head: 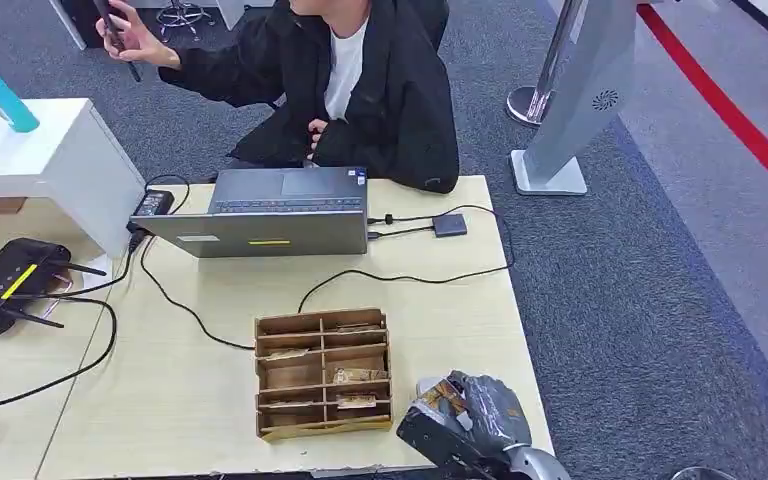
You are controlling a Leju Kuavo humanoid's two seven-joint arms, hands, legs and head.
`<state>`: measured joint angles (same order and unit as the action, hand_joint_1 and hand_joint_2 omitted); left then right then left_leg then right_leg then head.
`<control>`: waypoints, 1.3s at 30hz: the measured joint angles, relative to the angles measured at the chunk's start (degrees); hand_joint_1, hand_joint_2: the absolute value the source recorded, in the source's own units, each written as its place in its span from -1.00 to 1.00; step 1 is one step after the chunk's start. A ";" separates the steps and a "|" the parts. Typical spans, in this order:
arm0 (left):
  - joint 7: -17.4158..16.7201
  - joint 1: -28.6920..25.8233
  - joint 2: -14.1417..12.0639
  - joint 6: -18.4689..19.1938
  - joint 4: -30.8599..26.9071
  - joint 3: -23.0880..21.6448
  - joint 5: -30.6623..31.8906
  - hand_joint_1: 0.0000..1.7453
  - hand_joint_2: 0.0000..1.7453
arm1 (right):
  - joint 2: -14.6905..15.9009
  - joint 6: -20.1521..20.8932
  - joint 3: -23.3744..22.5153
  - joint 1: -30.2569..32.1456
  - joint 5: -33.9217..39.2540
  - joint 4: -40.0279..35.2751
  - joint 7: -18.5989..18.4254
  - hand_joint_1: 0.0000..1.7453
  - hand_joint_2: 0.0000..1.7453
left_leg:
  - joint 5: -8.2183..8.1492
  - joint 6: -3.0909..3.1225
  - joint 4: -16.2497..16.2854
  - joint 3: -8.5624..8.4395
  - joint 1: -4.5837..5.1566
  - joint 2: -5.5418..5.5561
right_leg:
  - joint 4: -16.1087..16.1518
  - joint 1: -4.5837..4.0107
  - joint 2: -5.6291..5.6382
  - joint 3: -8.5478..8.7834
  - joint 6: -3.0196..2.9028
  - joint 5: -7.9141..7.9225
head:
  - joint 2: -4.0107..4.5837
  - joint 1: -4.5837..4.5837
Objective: Pass the card to the sensor for recognition and then transmit it.
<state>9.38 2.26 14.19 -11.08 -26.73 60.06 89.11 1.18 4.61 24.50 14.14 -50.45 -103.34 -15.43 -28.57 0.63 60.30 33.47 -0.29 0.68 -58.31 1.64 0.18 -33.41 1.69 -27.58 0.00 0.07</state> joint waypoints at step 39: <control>0.09 0.01 -0.17 -0.22 0.07 0.57 0.00 -1.00 -1.00 | -2.97 -0.59 -7.30 1.35 -2.01 2.89 1.70 1.00 1.00 | 0.00 0.00 0.00 -0.01 0.00 0.00 | 0.00 0.00 0.00 0.00 0.00 0.00 | 0.00 -0.02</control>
<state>9.46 2.27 14.01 -11.30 -26.67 60.63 89.11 -1.79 4.02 17.20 15.49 -52.46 -100.45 -13.73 -28.57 0.63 60.30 33.46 -0.29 0.67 -58.31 1.64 0.18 -33.41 1.69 -27.58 0.00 0.04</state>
